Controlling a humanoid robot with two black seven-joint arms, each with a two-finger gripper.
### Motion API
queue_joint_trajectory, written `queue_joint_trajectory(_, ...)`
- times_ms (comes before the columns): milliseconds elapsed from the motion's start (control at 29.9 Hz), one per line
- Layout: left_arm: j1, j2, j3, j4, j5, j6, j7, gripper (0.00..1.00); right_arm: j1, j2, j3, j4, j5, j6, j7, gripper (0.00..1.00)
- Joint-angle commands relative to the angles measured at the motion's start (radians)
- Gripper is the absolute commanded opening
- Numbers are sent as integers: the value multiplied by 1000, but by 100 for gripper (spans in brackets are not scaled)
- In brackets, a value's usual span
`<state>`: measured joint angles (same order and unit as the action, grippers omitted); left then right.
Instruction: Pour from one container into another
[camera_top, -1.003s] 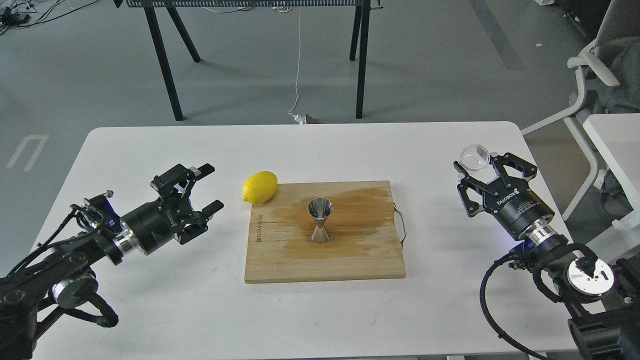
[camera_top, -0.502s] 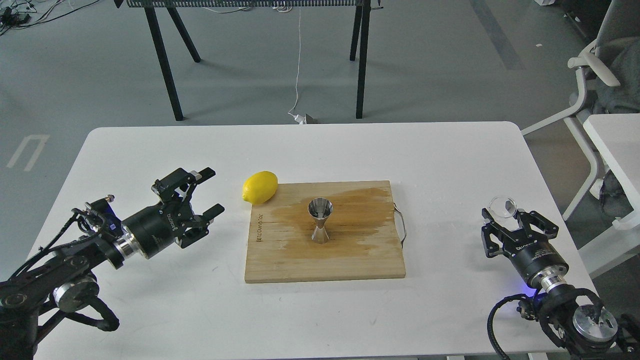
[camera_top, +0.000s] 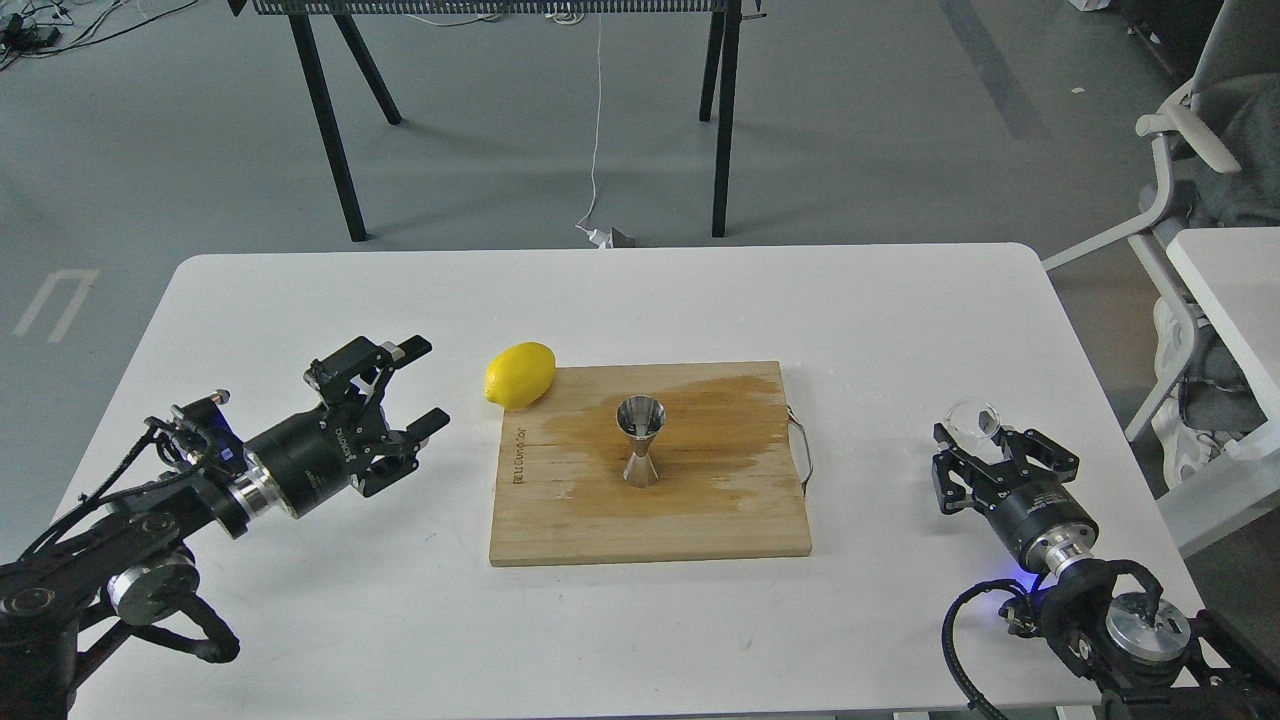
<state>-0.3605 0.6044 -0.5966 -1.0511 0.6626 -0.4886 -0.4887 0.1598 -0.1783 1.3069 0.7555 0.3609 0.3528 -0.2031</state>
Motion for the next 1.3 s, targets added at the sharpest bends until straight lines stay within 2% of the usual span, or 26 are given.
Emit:
queue_joint_trajectory(0, 0, 0, 0, 0, 0, 0, 0, 99, 12, 0, 0, -15, 0, -15, 2, 48)
queue_joint_trajectory(569, 0, 0, 0, 0, 0, 0, 0, 99, 40, 0, -15, -73, 0, -22, 5, 55)
queue_joint_trajectory(736, 2, 0, 0, -1, 0, 0, 0, 99, 40, 0, -18, -70, 0, -22, 5, 61)
queue_joint_trajectory(836, 3, 0, 0, 0, 0, 0, 0, 99, 40, 0, -20, -65, -2, -22, 4, 68)
queue_joint_trajectory(1037, 3, 0, 0, -1, 0, 0, 0, 99, 27, 0, -18, -59, 0, -15, 1, 94)
queue_joint_trajectory(1271, 3, 0, 0, -1, 0, 0, 0, 99, -48, -24, -2, 19, 1, -12, -6, 96)
